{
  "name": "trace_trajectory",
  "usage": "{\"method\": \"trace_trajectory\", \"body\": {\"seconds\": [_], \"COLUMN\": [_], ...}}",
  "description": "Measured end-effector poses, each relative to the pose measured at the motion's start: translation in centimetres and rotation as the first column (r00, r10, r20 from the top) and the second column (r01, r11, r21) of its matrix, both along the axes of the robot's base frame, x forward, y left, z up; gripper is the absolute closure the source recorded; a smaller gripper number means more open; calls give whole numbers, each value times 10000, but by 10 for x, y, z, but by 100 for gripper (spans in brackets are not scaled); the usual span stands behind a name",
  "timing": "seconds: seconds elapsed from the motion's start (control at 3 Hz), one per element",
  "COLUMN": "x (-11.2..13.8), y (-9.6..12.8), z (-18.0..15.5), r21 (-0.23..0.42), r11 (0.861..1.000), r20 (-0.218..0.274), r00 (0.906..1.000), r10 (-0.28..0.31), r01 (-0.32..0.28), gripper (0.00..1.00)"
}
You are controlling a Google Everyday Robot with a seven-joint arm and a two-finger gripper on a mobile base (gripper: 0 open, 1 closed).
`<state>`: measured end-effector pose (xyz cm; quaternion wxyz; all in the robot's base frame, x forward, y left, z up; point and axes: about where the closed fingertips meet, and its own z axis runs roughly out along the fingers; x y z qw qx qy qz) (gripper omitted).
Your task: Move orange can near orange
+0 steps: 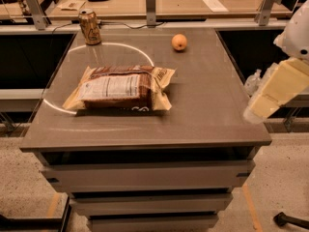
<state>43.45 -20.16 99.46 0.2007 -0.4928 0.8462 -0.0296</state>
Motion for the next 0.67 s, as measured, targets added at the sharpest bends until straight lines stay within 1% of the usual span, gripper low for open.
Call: {"method": "trace_trajectory", "body": {"seconds": [0.33,0.67], "x": [-7,-25], "y": [16,33], "z": [6,2], "r21": [776,1287], "r11": [9867,9718], "r20": [459,1202], "r00": [9881,9696], "r10": [-1466,-2130], "r01": [1427,1975], "gripper": [0,0]}}
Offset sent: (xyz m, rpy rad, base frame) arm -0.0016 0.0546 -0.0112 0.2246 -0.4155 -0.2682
